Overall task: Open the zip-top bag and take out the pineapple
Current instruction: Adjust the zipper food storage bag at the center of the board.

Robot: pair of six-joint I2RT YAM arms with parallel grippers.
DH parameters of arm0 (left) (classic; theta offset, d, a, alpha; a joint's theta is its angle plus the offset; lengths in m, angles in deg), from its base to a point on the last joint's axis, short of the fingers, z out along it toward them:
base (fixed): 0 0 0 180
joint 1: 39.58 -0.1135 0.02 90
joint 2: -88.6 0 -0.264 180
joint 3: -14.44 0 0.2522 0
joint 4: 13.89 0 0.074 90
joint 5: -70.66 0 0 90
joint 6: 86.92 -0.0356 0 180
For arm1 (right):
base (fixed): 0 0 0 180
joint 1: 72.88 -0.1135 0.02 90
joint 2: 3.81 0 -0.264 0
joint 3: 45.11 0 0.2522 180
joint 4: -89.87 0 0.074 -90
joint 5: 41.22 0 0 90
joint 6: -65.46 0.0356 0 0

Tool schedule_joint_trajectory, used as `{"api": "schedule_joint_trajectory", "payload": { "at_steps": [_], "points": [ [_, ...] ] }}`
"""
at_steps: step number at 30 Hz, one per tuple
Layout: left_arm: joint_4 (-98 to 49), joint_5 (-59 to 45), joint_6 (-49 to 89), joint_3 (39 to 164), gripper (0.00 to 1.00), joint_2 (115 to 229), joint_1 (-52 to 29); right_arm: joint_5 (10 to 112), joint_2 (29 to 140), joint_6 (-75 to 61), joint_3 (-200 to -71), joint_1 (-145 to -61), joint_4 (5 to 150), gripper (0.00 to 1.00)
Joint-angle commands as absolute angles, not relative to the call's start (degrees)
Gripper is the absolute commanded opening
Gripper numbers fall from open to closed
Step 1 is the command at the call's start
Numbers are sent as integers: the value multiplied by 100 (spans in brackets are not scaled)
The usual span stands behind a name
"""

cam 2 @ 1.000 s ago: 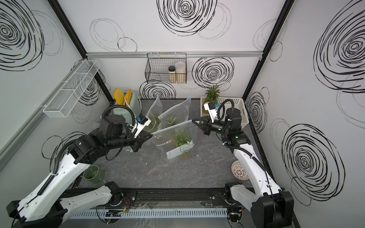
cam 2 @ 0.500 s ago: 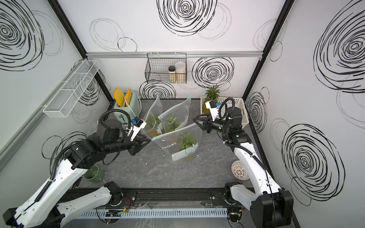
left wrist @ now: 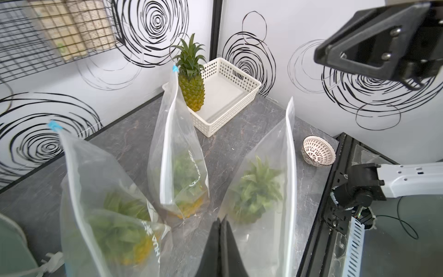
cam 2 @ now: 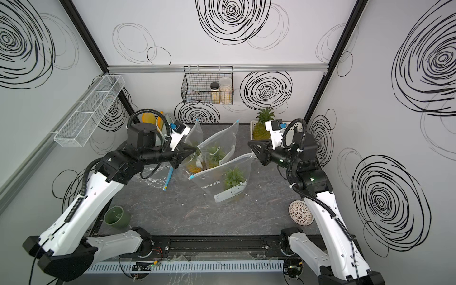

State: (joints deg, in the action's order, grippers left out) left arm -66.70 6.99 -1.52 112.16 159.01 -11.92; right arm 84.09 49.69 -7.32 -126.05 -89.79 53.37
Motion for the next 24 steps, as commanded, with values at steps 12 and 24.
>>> {"api": "schedule_joint_trajectory", "payload": {
  "at_steps": [12, 24],
  "points": [
    [-5046, 474, 309, 8952, 0, 16030, 278, 6793, 3985, 1107, -10497, -10502, 3789, 0],
    [-3376, -201, 1672, 8075, 0, 15576, 1208, 7454, 4967, 1196, -9928, -10311, 5931, 3]
  ]
}}
